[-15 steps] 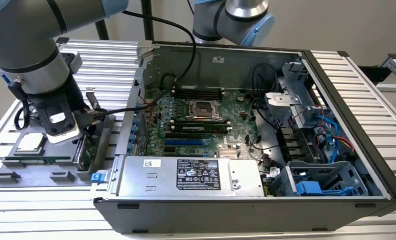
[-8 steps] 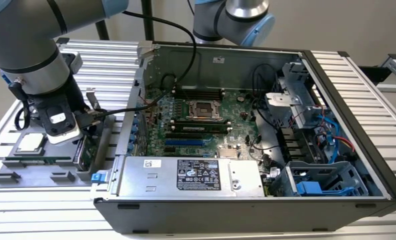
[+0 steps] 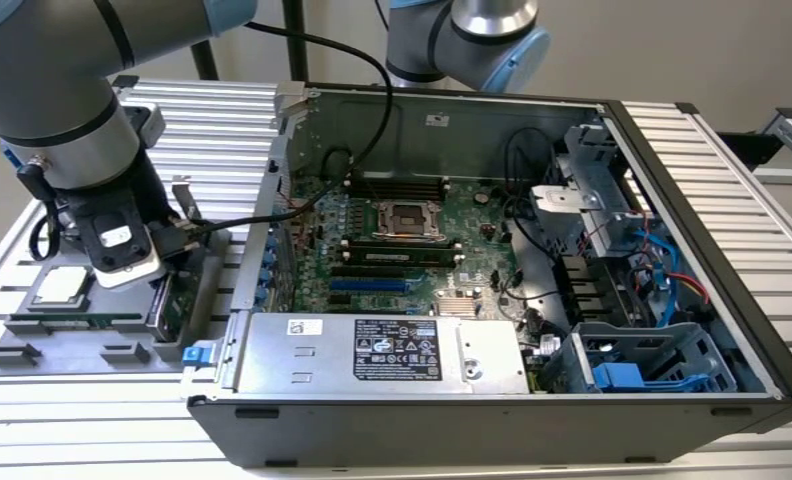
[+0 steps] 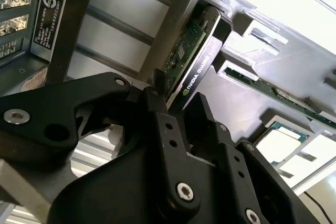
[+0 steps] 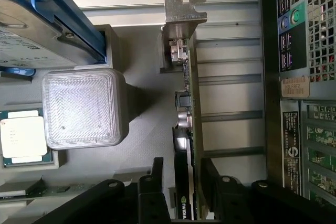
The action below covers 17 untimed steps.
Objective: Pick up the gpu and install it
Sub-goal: 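Pick up the gpu and move the gpu toward the slot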
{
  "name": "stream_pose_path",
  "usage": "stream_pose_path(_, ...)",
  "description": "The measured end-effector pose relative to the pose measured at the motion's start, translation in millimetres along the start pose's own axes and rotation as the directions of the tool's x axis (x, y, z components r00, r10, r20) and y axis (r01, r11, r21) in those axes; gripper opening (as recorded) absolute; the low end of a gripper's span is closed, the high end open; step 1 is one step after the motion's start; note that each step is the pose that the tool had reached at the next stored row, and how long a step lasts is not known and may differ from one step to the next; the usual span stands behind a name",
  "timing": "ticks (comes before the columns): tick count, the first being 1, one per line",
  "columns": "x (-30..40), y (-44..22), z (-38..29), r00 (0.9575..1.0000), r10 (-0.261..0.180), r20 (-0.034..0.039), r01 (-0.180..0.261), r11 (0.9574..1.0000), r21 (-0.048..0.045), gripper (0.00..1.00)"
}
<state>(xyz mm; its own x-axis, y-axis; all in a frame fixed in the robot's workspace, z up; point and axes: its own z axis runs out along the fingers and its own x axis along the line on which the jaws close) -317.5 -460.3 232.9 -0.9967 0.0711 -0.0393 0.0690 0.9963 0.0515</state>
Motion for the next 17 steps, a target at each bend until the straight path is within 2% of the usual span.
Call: stream_pose_path(17,0.0,0.0,0.0,1.0,-0.001,0.0,0.001,1.0,0.0,0.0)
